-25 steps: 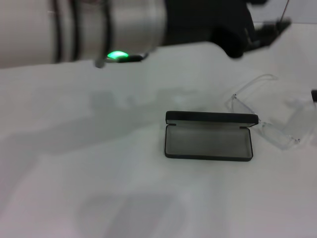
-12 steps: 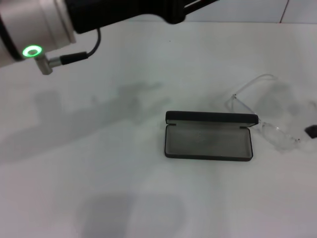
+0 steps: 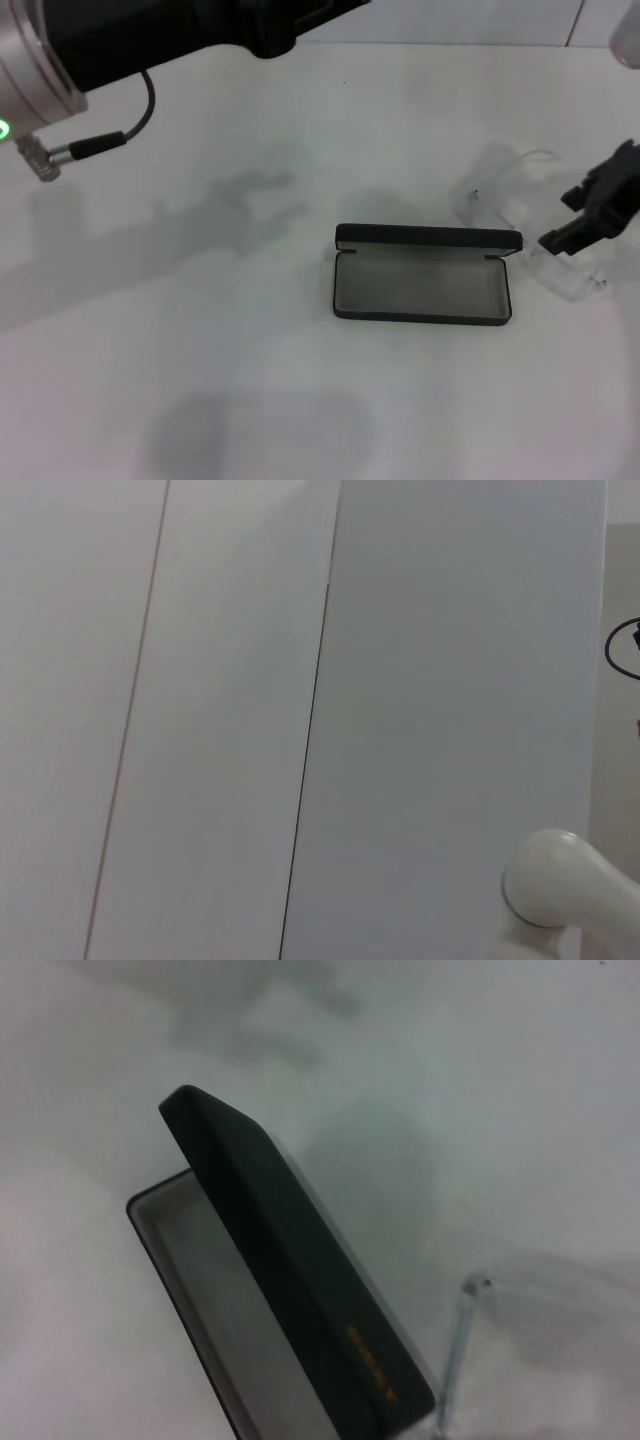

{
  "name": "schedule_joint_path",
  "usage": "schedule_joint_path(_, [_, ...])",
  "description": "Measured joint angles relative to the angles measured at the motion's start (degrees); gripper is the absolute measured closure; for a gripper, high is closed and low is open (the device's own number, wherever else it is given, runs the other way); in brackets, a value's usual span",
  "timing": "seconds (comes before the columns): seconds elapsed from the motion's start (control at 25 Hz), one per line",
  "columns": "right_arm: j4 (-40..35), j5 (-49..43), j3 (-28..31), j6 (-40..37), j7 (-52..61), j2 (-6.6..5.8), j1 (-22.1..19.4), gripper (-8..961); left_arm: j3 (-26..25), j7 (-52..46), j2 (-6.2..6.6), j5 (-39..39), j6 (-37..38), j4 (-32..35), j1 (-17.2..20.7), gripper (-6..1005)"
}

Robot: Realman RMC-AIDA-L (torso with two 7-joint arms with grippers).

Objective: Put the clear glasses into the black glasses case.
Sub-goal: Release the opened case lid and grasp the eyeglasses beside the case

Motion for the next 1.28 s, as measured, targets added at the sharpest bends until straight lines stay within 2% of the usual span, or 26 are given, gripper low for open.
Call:
schedule_joint_path(0.32, [6.8, -0.1, -3.2, 2.5, -0.1, 0.11, 3.2, 309, -0.7, 1.2, 0.0, -0.2, 1.9, -0.3, 0.9, 540])
schedule_joint_path(1.28, [13.9, 0.0, -7.3, 10.8, -0.1, 0.18, 3.4, 323, -0.1, 1.6, 0.0, -0.5, 2.0, -1.3, 1.2, 539])
